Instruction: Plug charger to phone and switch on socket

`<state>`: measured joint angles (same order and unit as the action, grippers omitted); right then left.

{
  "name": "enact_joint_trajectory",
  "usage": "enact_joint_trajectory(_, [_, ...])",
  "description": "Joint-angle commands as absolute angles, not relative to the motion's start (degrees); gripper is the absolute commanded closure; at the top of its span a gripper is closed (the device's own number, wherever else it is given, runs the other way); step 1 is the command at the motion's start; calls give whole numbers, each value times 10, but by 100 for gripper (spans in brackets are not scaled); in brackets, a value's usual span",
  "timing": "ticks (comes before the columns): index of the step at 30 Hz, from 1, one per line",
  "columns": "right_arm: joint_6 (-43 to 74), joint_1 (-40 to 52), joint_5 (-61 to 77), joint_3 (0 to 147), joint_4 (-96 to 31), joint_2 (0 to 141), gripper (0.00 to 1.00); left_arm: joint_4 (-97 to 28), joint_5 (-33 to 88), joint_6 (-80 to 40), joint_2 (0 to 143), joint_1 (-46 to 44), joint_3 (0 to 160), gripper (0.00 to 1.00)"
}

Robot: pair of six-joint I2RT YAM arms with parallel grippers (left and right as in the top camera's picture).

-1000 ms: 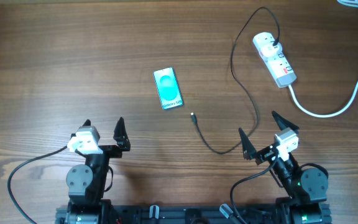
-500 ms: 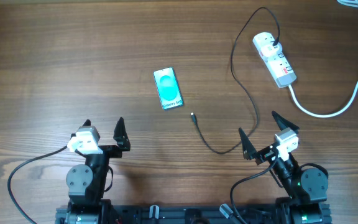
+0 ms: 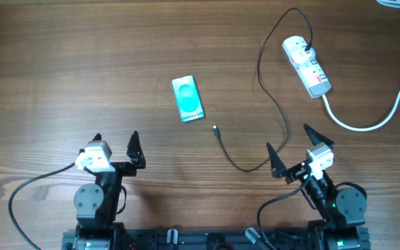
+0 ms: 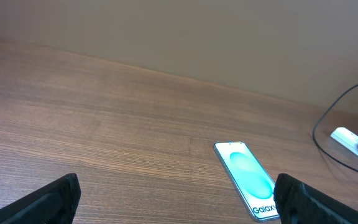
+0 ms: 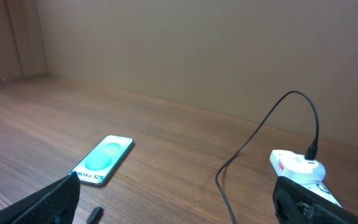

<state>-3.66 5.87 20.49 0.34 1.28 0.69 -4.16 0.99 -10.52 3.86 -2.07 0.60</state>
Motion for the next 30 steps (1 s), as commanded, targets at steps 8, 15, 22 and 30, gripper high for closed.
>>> enact_joint_trajectory(8, [-29, 59, 199, 3, 15, 10, 0, -44, 17, -94, 41, -16, 3, 0])
enact_joint_trajectory(15, [-29, 59, 199, 3, 15, 10, 0, -44, 17, -94, 41, -16, 3, 0])
enact_joint_trajectory(22, [-29, 59, 199, 3, 15, 10, 0, -17, 45, -94, 41, -16, 3, 0])
enact_joint_trajectory(30, [-29, 59, 199, 3, 15, 10, 0, 0, 150, -164, 46, -16, 69, 0])
